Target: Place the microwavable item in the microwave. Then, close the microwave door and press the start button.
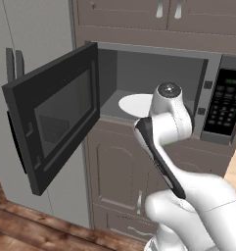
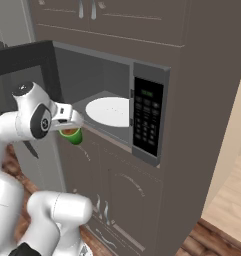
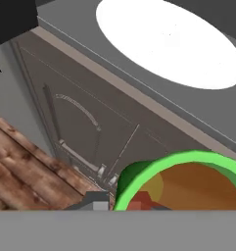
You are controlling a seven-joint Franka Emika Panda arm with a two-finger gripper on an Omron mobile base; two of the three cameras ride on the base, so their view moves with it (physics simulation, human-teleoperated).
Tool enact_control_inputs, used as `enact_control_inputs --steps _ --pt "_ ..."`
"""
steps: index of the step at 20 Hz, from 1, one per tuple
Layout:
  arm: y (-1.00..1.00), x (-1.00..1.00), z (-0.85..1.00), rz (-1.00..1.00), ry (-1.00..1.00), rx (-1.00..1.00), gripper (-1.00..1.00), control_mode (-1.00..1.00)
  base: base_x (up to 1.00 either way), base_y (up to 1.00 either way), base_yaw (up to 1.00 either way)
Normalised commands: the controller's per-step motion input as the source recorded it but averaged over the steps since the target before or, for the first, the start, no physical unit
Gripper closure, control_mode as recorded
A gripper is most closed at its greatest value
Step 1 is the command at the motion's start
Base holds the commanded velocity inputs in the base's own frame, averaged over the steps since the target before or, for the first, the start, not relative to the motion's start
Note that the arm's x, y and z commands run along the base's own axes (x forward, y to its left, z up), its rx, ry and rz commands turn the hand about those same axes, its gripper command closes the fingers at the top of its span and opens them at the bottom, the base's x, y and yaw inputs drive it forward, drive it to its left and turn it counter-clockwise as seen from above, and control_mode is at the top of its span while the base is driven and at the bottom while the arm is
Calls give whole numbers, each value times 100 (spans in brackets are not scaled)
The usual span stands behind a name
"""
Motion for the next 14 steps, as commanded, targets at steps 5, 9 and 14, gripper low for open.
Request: enact_control_inputs --steps 5,9,14 --pt "-6 85 36 0 0 0 100 -100 0 0 0" --pt "-13 77 2 0 0 -3 100 -100 0 0 0" --pt "-19 77 1 0 0 -4 100 -100 0 0 0"
